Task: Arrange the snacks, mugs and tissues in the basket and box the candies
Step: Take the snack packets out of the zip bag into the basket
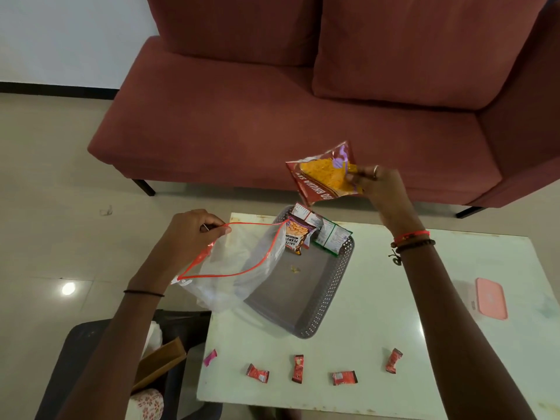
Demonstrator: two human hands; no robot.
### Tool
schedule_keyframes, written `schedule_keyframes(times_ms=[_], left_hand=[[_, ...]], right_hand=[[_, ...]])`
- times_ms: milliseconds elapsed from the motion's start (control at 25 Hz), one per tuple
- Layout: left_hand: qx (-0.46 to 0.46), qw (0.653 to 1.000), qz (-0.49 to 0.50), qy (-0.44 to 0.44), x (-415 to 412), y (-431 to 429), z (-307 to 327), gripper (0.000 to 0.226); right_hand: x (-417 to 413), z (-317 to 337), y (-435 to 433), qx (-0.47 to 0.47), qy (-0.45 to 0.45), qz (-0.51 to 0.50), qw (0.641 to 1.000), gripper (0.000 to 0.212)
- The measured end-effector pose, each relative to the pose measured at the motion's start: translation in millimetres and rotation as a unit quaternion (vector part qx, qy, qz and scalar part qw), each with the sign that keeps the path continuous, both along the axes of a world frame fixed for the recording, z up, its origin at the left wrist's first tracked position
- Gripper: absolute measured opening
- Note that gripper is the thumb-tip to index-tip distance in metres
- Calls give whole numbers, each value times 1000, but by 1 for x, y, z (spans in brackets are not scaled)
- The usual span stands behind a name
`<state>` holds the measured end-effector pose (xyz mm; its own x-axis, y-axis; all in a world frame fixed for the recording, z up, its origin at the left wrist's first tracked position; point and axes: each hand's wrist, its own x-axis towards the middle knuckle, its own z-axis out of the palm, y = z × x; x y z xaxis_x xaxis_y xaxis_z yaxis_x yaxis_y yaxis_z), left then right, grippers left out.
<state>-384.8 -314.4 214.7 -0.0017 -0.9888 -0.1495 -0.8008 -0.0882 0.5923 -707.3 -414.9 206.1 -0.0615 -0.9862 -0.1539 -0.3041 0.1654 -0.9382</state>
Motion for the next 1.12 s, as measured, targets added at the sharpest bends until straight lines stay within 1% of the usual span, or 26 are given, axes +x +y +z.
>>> schedule_keyframes(times_ms=[40, 80, 200, 280, 360, 520, 640, 840, 1000, 1120], left_hand=[[1, 1000, 4, 6, 0, 1, 0, 18], [2, 1000, 8, 10, 0, 1, -1, 18], [-3, 1000, 13, 2, 1, 1, -2, 19], [-6, 1000, 7, -12, 1, -2, -2, 20], [-14, 1000, 2, -15, 2, -4, 0, 19], [-35, 999, 2, 4, 6, -5, 2, 15], [-42, 999, 0, 10, 6, -4, -4, 14], [-46, 999, -15, 9, 2, -5, -16, 17], [-42, 999, -26, 7, 2, -7, -20, 19], [-26, 999, -21, 11, 2, -11, -21, 18]], right_hand=[[-6, -19, -4, 12, 28, -26, 999, 26], [-11, -38, -6, 30, 75, -40, 996, 26], [-16, -96, 1, 102, 238, -12, 966, 21], [-17, -130, 11, 142, 292, 3, 946, 21], [-18, -155, 20, 179, 315, 9, 932, 26], [-13, -184, 23, 210, 348, 52, 912, 27], [-8, -198, 17, 221, 370, 83, 899, 28], [-3, -213, 0, 208, 391, 130, 887, 31], [-4, -224, -4, 200, 396, 97, 891, 30], [-4, -228, -4, 180, 423, 91, 883, 28]])
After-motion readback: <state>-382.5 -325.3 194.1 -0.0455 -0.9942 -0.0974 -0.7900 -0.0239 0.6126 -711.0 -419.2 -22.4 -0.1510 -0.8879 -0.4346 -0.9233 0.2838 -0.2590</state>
